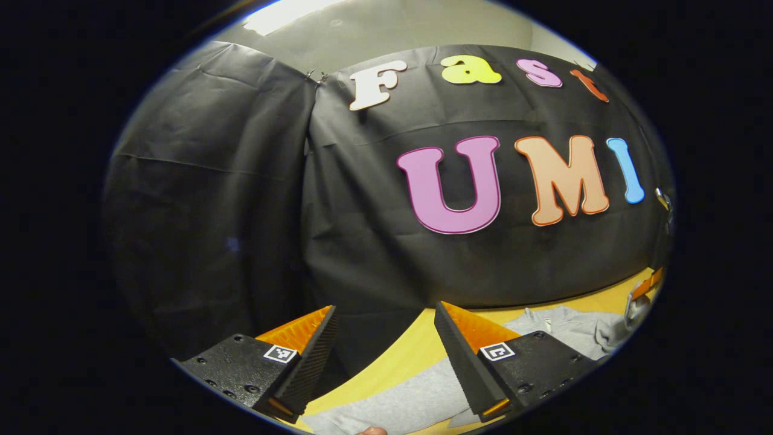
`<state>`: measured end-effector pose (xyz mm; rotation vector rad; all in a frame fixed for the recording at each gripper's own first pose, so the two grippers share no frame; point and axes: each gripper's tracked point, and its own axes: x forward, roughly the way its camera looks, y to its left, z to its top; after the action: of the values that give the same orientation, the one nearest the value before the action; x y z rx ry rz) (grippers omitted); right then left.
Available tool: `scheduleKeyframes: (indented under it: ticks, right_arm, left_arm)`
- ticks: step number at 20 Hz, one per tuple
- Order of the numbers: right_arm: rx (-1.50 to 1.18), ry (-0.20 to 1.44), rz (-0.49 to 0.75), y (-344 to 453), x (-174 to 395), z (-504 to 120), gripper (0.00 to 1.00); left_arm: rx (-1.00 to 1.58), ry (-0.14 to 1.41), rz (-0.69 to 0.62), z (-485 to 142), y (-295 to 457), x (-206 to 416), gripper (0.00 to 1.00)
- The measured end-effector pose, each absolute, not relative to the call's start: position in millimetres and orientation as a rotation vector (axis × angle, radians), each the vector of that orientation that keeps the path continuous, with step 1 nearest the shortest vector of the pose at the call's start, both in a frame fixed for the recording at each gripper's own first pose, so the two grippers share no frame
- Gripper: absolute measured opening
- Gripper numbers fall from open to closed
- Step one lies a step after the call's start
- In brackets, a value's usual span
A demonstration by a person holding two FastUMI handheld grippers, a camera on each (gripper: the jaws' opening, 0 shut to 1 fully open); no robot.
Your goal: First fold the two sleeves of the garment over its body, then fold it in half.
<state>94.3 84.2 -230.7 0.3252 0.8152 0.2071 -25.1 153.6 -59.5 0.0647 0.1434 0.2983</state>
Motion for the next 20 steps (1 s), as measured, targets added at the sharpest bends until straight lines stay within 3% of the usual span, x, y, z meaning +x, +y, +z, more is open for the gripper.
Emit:
scheduleKeyframes:
  ticks: [11, 20]
  right_arm:
    - [0.242, 0.822, 0.387, 221, 115, -243, 0.03]
    - [0.227, 0.903, 0.445, 306, 110, -288, 0.03]
  left_arm:
    - [0.077, 0.17, 0.401, -74, 222, -50, 0.94]
    - [0.098, 0.208, 0.494, -88, 275, -79, 0.94]
